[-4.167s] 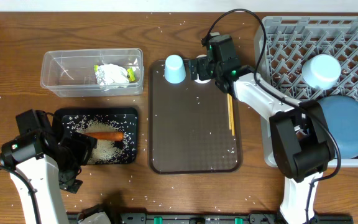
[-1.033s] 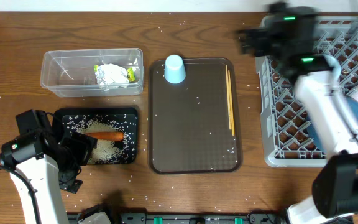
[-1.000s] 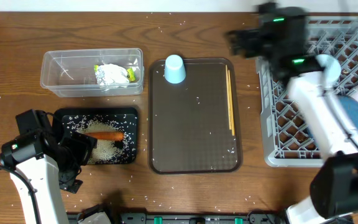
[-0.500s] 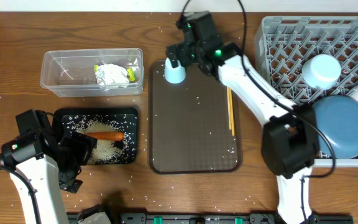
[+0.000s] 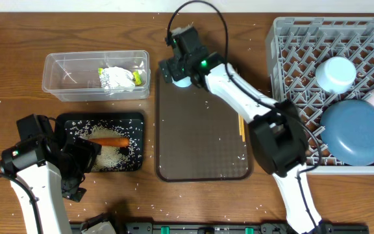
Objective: Sort waste into correct bins and load items into the dishwasher rack
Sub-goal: 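Lower the right gripper onto the light blue cup and grasp it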
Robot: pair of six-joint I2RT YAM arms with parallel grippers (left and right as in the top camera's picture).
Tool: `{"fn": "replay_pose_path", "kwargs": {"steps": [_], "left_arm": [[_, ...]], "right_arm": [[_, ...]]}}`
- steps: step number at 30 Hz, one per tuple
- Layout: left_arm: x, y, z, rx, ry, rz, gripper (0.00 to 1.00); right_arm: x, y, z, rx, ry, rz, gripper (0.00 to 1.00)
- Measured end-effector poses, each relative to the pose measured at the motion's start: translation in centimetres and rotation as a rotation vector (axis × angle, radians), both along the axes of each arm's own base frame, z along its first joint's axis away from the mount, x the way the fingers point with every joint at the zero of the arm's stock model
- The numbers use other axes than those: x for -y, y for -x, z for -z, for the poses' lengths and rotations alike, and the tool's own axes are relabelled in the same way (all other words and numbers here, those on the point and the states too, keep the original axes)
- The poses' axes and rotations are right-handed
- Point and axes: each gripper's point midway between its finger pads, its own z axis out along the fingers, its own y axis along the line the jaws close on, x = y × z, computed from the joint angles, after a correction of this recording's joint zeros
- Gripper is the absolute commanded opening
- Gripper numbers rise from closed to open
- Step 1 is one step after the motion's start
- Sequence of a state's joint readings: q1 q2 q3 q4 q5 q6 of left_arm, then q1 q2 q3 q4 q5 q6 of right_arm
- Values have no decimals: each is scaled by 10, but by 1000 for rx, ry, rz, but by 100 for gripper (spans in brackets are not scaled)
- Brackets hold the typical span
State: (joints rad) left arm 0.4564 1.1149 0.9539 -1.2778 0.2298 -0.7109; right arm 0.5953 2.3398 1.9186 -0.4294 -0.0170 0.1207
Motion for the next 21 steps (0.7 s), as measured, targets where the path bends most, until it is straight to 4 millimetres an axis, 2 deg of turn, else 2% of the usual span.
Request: {"fn": "replay_pose_path", "kwargs": {"steps": [4,7,12,15,21], "left_arm": [[0,0,0,0,0,0,98],[0,0,0,0,0,0,98],[0,0,0,0,0,0,98],[0,0,0,0,0,0,98],[0,0,0,0,0,0,98]], "right_arm": [[3,0,22,-22,30,10,99],[5,0,29,-30,45,16,98],[7,0,34,-33,60,21,81],[8,0,34,-33,62,28,67],[9,0,31,-44,63,43,56]]}}
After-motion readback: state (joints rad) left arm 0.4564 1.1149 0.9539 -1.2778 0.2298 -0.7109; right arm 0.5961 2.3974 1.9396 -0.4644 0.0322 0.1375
